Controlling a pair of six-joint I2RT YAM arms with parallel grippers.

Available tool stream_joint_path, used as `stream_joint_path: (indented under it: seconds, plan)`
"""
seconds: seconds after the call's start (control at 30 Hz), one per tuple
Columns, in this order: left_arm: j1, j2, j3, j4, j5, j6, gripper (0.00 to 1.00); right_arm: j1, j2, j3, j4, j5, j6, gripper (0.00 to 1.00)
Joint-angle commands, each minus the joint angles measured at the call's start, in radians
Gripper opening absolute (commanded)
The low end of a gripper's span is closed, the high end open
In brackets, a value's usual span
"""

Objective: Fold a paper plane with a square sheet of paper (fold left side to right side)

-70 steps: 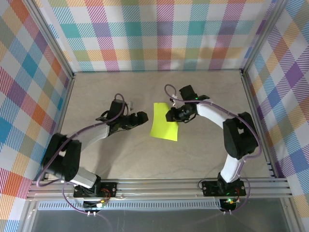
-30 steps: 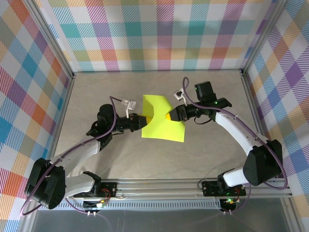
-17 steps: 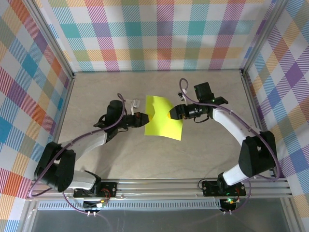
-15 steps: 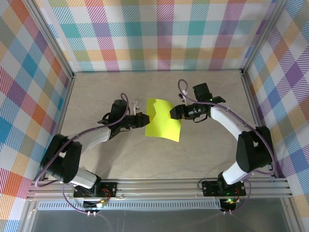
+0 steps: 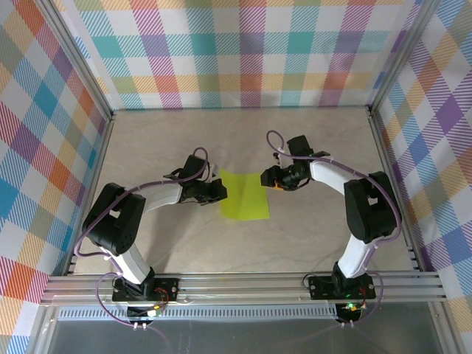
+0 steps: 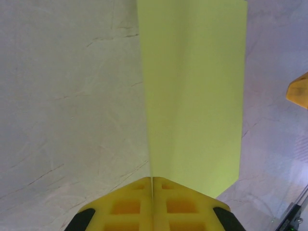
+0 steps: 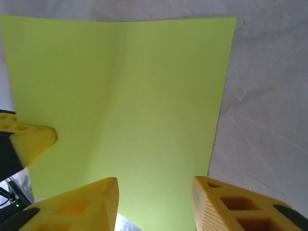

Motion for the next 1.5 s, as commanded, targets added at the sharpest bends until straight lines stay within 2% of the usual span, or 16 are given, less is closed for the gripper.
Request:
stream_joint_path:
  seconds: [0.0,0.17,0.3,0.4,0.77,1.1,1.3,1.47]
  plan:
    - [-0.011,0.012,0.025,-0.04,0.004,0.031,0.0,0.011,0.035,-0.02,0.015,-0.002,0.014,0.34]
    - [-0.013,0.008,0.039,-0.058,0.017,0.064,0.0,0.021,0.075,-0.03,0.007,0.011,0.013,0.2]
    - [-0.014,0.003,0.048,-0.07,0.017,0.071,0.01,0.022,0.09,-0.044,-0.001,0.039,0.013,0.14]
    - [-0.014,-0.006,0.054,-0.076,0.021,0.072,0.06,0.024,0.104,-0.048,-0.022,0.064,0.006,0.11]
    - [-0.045,-0.028,0.062,0.049,0.116,-0.015,0.33,0.025,0.106,-0.093,-0.016,0.102,0.0,0.11]
    - [-0.124,0.046,0.14,0.097,0.146,-0.042,0.56,0.025,0.098,-0.112,0.021,0.068,0.012,0.12]
    - [-0.153,0.099,0.174,0.115,0.148,-0.041,0.65,0.025,0.091,-0.125,0.042,0.051,0.022,0.12]
    - [-0.158,0.123,0.174,0.114,0.128,-0.041,0.65,0.024,0.083,-0.135,0.06,0.034,0.028,0.11]
